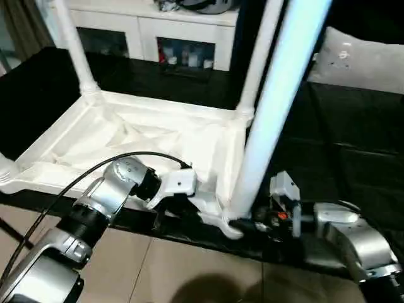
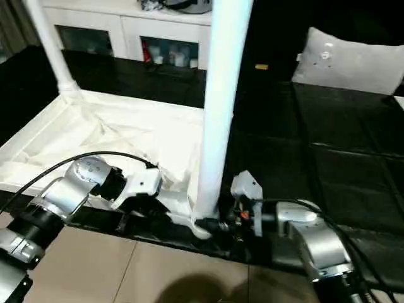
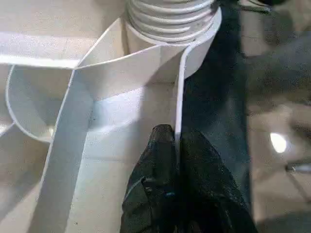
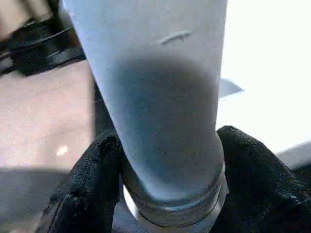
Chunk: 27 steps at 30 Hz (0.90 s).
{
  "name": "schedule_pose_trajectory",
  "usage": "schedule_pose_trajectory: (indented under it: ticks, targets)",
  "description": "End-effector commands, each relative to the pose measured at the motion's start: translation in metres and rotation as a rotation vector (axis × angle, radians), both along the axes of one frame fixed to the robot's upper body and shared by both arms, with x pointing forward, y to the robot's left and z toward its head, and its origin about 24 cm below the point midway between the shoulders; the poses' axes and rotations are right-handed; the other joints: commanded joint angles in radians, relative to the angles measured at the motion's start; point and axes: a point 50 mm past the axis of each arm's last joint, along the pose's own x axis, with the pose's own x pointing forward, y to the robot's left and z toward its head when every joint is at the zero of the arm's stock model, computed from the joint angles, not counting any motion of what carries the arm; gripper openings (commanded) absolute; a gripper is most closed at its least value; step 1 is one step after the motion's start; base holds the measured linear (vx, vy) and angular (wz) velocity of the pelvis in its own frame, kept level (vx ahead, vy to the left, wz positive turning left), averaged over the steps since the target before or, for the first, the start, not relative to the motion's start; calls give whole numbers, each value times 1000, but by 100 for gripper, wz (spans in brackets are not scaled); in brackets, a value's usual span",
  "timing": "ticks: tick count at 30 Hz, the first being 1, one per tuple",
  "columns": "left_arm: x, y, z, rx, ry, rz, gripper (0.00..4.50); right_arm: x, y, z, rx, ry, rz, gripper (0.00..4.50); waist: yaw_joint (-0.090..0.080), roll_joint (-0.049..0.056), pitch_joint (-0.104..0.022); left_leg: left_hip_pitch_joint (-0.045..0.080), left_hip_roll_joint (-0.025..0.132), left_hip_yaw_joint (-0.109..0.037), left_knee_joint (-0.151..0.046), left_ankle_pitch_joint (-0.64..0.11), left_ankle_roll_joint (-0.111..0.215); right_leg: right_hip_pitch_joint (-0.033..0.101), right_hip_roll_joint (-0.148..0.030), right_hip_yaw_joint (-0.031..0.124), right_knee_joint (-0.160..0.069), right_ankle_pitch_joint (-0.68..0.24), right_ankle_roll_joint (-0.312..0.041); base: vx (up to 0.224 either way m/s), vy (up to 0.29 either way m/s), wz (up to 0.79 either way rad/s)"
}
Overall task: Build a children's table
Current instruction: Rotate leg to tighten
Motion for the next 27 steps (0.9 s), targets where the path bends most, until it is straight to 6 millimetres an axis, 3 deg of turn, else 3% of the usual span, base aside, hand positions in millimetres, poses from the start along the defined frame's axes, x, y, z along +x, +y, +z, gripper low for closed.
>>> schedule_pose_trajectory:
  ticks: [1,3,4,6,9,10,13,14,19,24,25,26,27]
  targets:
    - [-4,-37,9,-139,-6,35,0,3,23,-12,19,56,-114,274,0,-4,-54,-20,3,10,-80,-172,11,61,-55,29,-85,-403,-149,0,0,0]
    - [-3,-48,12,-173,-2,121,0,11,32,-17,52,81,-268,274,-13,-5,-54,-26,0,6,-80,-173,6,62,-56,25,-89,-435,-134,0,0,0]
    - [-1,-59,16,-204,4,210,0,19,38,-21,65,103,-421,274,-20,-2,-55,-25,1,7,-79,-167,2,57,-58,26,-91,-433,-135,0,0,0]
    - [1,-64,18,-215,2,253,0,23,41,-22,66,112,-483,274,-29,-4,-57,-26,-4,5,-77,-159,4,60,-57,21,-93,-433,-133,0,0,0]
    - [4,-76,21,-243,-14,323,0,30,46,-22,75,118,-555,274,-31,-2,-60,-23,-4,9,-72,-137,22,57,-52,24,-92,-353,-160,0,0,0]
    - [7,-84,24,-268,-33,386,0,35,51,-22,83,130,-609,274,-30,0,-62,-26,-4,10,-71,-111,32,61,-51,24,-84,-273,-184,0,0,0]
    - [8,-94,28,-281,-82,403,0,42,52,-19,43,75,-633,274,-25,3,-65,-28,-4,9,-71,-78,44,67,-50,22,-77,-184,-207,0,0,0]
    - [7,-95,28,-274,-90,396,0,42,51,-19,30,58,-644,330,-25,3,-65,-28,-3,10,-71,-75,50,68,-50,22,-76,-164,-212,0,0,0]
    - [8,-83,23,-201,-145,387,0,43,36,-17,18,14,-691,374,-16,10,-66,-24,1,10,-72,-77,59,68,-53,24,-73,-129,-227,0,0,0]
    - [11,-65,15,-150,-166,359,0,38,18,-10,16,-56,-644,418,-9,7,-63,-25,0,13,-72,-93,58,69,-53,26,-75,-152,-215,0,0,0]
    - [11,-63,14,-148,-166,348,0,37,16,-9,8,-69,-631,427,-7,1,-63,-26,1,12,-73,-94,61,71,-54,25,-75,-165,-209,0,0,0]
    - [10,-61,14,-145,-165,337,0,36,14,-8,0,-81,-618,434,-7,4,-62,-25,1,12,-73,-101,60,68,-54,25,-77,-180,-205,0,0,0]
    - [10,-57,11,-133,-159,304,0,33,10,-5,10,-99,-571,442,-9,0,-61,-25,1,13,-73,-105,61,67,-53,25,-79,-190,-201,0,0,0]
